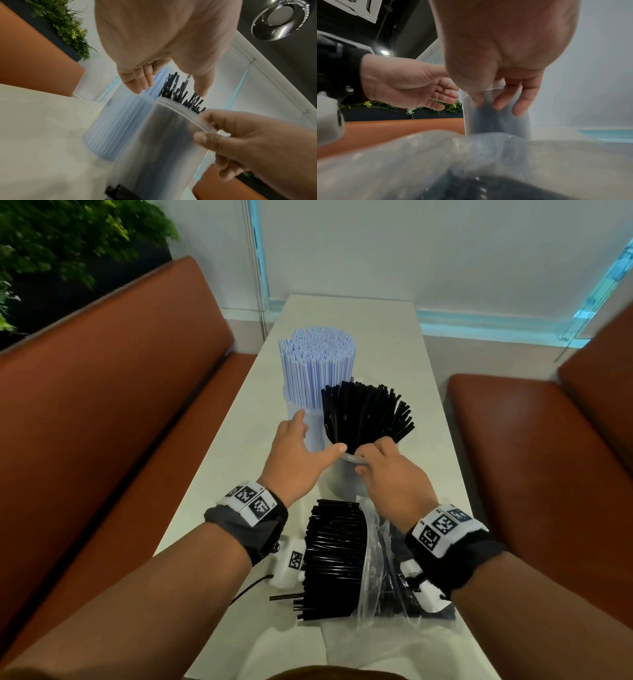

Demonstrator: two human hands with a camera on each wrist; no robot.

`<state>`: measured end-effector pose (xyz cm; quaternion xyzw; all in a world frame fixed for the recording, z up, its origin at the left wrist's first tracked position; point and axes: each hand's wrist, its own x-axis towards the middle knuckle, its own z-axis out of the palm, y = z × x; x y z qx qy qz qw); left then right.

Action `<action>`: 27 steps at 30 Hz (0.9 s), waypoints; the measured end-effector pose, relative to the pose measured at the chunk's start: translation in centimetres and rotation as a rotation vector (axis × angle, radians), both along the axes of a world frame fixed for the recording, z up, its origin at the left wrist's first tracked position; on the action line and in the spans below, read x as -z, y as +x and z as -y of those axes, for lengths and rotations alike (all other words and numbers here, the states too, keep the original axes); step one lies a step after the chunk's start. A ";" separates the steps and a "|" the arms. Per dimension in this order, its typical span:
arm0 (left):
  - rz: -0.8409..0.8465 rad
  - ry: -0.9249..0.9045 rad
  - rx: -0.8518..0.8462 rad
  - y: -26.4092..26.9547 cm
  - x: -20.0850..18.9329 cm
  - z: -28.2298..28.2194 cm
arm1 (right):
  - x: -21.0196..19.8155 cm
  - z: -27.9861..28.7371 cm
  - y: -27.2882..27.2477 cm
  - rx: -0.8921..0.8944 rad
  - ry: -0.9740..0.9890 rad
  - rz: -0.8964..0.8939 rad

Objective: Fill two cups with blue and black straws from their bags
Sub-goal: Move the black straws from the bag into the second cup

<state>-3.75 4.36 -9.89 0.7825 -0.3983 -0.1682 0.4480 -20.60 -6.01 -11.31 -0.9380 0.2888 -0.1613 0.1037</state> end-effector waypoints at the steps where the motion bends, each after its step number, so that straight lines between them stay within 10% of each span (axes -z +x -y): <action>1: 0.003 -0.009 -0.018 0.2 0.5 -0.8 | -0.4 -0.7 -0.4 0.001 -0.030 0.106; 4: 0.050 0.019 0.013 0.0 1.7 -3.0 | -0.6 -2.6 -1.1 0.108 -0.053 0.138; 9: 0.288 0.269 0.453 -3.0 3.3 -4.3 | 1.2 -3.3 -1.9 0.318 0.166 -0.535; 18: 0.717 0.447 0.786 -7.5 5.6 -2.4 | 0.4 -2.0 -2.8 0.305 0.375 -0.299; 27: 0.738 0.500 0.781 -8.8 5.3 -1.2 | -0.3 -2.1 -3.1 0.306 0.437 -0.216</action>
